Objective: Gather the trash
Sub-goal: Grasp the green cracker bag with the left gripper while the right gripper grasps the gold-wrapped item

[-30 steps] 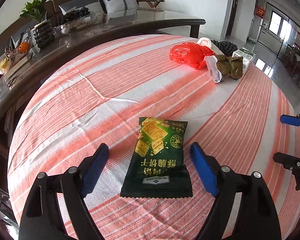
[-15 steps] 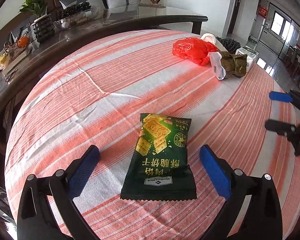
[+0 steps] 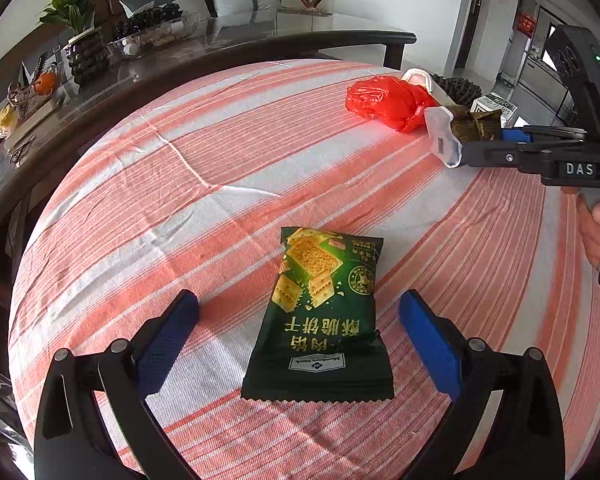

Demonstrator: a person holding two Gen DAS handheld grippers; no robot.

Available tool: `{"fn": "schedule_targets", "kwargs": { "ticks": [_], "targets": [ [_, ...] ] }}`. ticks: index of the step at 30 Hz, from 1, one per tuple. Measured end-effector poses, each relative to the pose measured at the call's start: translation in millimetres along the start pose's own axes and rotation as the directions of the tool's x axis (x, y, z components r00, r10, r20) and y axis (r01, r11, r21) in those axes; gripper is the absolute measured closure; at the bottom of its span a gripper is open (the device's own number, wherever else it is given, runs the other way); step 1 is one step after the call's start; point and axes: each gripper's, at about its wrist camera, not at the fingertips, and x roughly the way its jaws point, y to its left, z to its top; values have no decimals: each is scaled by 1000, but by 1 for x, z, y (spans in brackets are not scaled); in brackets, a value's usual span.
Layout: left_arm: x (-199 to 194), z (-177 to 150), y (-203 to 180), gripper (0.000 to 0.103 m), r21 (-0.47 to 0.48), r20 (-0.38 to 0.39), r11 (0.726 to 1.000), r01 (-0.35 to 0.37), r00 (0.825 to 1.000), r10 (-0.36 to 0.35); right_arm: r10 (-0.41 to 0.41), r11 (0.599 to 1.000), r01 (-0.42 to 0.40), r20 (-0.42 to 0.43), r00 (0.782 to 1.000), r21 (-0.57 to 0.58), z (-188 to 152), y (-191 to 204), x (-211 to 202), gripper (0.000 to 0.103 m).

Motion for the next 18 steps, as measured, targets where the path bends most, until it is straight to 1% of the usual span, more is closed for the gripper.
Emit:
{"fn": "schedule_targets", "kwargs": {
  "ticks": [1, 2, 3, 4, 6, 7, 9, 10, 12, 14, 16, 17, 18],
  "targets": [
    [0, 0, 0, 4, 0, 0, 1000, 0, 1000, 0, 10, 1000, -10, -4, 1000, 20, -4, 3, -5, 44],
    [0, 0, 0, 4, 0, 0, 1000, 0, 1000, 0, 44, 997, -44, -7, 999, 60, -9, 5, -12, 44],
    [0, 0, 0, 4, 0, 0, 1000, 0, 1000, 0, 76, 991, -74, -17, 997, 115, -15, 6, -18, 44],
    [0, 0, 0, 4, 0, 0, 1000, -1, 1000, 1, 93, 981, -85, -40, 995, 176, -22, 7, -24, 44],
    [0, 0, 0, 4, 0, 0, 1000, -1, 1000, 1, 120, 956, -79, -130, 984, 282, -41, 7, -34, 44],
    [0, 0, 0, 4, 0, 0, 1000, 0, 1000, 0, 116, 953, -60, -175, 978, 298, -49, 9, -40, 43],
    [0, 0, 0, 4, 0, 0, 1000, -1, 1000, 1, 116, 943, -35, -226, 967, 332, -60, 11, -52, 42],
    [0, 0, 0, 4, 0, 0, 1000, 0, 1000, 0, 128, 924, -26, -243, 961, 382, -66, 6, -55, 41],
    [0, 0, 0, 4, 0, 0, 1000, -1, 1000, 1, 181, 865, -34, -247, 952, 500, -76, -4, -60, 39],
    [0, 0, 0, 4, 0, 0, 1000, 0, 1000, 0, 261, 822, -101, -214, 941, 560, -81, -5, -63, 38],
    [0, 0, 0, 4, 0, 0, 1000, 0, 1000, 0, 336, 764, -160, -173, 926, 625, -88, -4, -66, 32],
    [0, 0, 0, 4, 0, 0, 1000, 0, 1000, 0, 368, 735, -192, -145, 919, 650, -91, -3, -68, 27],
    [0, 0, 0, 4, 0, 0, 1000, 0, 1000, 0, 382, 724, -210, -129, 915, 657, -92, -1, -71, 27]
  ]
}}
